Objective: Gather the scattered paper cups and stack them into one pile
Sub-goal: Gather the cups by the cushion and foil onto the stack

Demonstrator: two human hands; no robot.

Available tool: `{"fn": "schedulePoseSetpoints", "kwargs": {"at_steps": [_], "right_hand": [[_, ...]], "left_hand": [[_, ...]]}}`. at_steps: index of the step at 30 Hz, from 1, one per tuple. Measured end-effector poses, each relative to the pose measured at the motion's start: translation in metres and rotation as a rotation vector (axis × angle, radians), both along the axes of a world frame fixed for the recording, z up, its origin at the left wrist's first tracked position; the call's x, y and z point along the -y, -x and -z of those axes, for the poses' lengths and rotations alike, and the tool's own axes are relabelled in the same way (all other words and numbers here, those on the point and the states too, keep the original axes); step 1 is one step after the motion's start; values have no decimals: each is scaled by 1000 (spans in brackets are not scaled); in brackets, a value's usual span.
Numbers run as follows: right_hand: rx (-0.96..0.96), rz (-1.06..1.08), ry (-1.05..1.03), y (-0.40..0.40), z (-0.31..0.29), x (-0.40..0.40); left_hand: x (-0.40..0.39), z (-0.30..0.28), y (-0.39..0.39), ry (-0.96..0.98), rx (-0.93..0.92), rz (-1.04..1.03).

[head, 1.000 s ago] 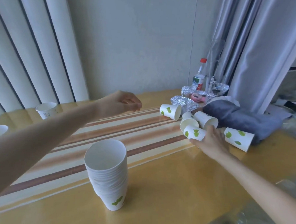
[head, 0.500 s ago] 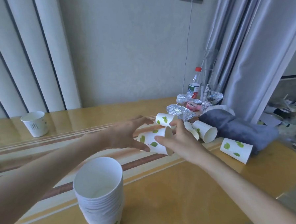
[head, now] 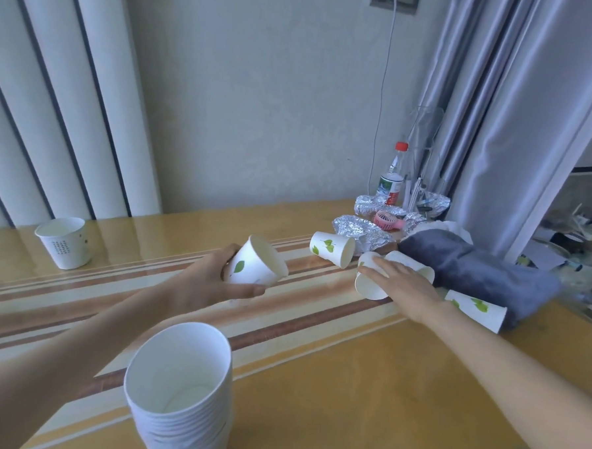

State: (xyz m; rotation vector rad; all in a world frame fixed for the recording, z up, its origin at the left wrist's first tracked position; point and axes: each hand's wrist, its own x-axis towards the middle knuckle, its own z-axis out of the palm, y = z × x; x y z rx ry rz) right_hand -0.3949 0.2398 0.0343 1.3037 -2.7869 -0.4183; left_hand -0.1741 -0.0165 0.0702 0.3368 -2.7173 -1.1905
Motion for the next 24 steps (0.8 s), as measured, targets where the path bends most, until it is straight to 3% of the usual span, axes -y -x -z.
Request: {"fn": "schedulePoseSetpoints", "kwargs": {"at_steps": [6, 12, 16, 20, 24], "right_hand": [[53, -42, 96, -1, 2, 19], [116, 232, 562, -16, -8, 29], [418, 300, 916, -45, -44, 41], [609, 294, 1085, -80, -76, 47], [800, 287, 1214, -111, -92, 46]], "left_hand": [[6, -7, -27, -125, -72, -46], [2, -31, -69, -230, -161, -99], [-22, -62, -108, -312, -294, -67], [-54, -81, -139, -358, -371, -3], [-74, -68, -155, -370, -314, 13]]}}
